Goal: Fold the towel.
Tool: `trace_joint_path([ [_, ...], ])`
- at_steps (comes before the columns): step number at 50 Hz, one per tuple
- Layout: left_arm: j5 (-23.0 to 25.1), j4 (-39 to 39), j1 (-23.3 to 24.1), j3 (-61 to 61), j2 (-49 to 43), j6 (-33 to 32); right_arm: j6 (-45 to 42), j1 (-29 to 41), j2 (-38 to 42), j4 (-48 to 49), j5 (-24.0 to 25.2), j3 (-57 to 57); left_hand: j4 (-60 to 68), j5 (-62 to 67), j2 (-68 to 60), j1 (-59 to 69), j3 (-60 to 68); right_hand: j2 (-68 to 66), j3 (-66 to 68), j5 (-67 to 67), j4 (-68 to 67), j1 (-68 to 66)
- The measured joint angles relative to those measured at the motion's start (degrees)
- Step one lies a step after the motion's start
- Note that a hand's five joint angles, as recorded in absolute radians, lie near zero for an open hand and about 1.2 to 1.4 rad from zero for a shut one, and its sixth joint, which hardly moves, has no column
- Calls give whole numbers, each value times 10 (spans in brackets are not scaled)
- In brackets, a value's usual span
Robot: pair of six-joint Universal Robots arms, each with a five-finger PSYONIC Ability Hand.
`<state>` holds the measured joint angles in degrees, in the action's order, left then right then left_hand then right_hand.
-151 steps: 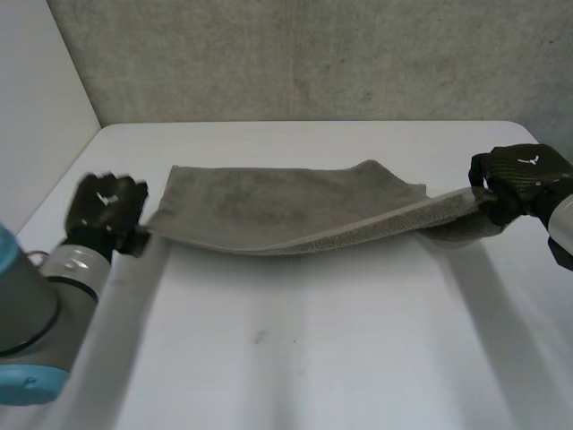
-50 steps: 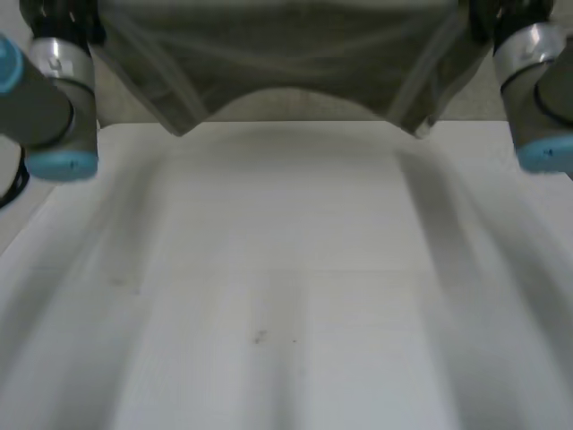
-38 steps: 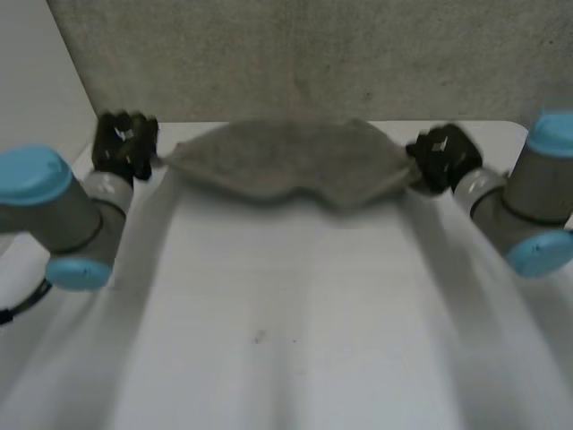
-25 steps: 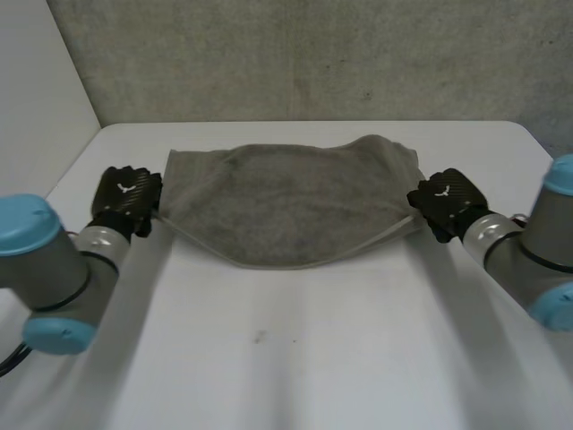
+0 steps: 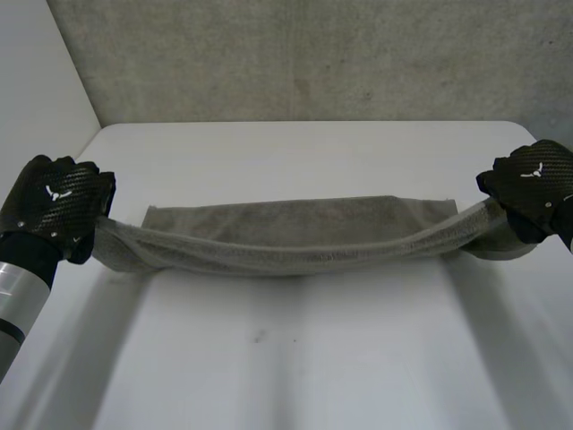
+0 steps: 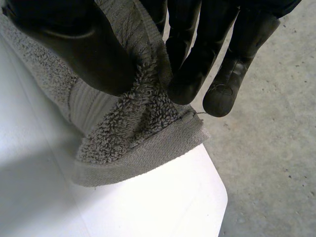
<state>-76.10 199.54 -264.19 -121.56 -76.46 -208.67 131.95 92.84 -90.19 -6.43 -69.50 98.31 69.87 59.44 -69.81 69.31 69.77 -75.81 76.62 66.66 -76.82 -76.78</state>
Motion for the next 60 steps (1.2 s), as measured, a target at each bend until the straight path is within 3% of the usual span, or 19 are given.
trace_joint_path([
  [16,2,53,6,97,-217,-1,-50,26,215,36,-24,-91,0,0,0,0,0,0,0,0,0,0],
  [24,-4,61,36,303,-361,2,-45,74,320,58,-77,-278,0,0,0,0,0,0,0,0,0,0],
  [31,-34,105,47,523,-420,20,-11,112,356,160,-92,-463,0,0,0,0,0,0,0,0,0,0],
  [38,-88,148,46,614,-402,77,51,119,319,275,-95,-504,0,0,0,0,0,0,0,0,0,0],
  [47,-100,155,37,487,-342,127,92,111,290,228,-55,-407,0,0,0,0,0,0,0,0,0,0],
  [54,-61,171,25,281,-316,125,58,99,292,189,47,-252,0,0,0,0,0,0,0,0,0,0],
  [60,-32,203,14,153,-304,120,13,84,299,206,93,-140,0,0,0,0,0,0,0,0,0,0],
])
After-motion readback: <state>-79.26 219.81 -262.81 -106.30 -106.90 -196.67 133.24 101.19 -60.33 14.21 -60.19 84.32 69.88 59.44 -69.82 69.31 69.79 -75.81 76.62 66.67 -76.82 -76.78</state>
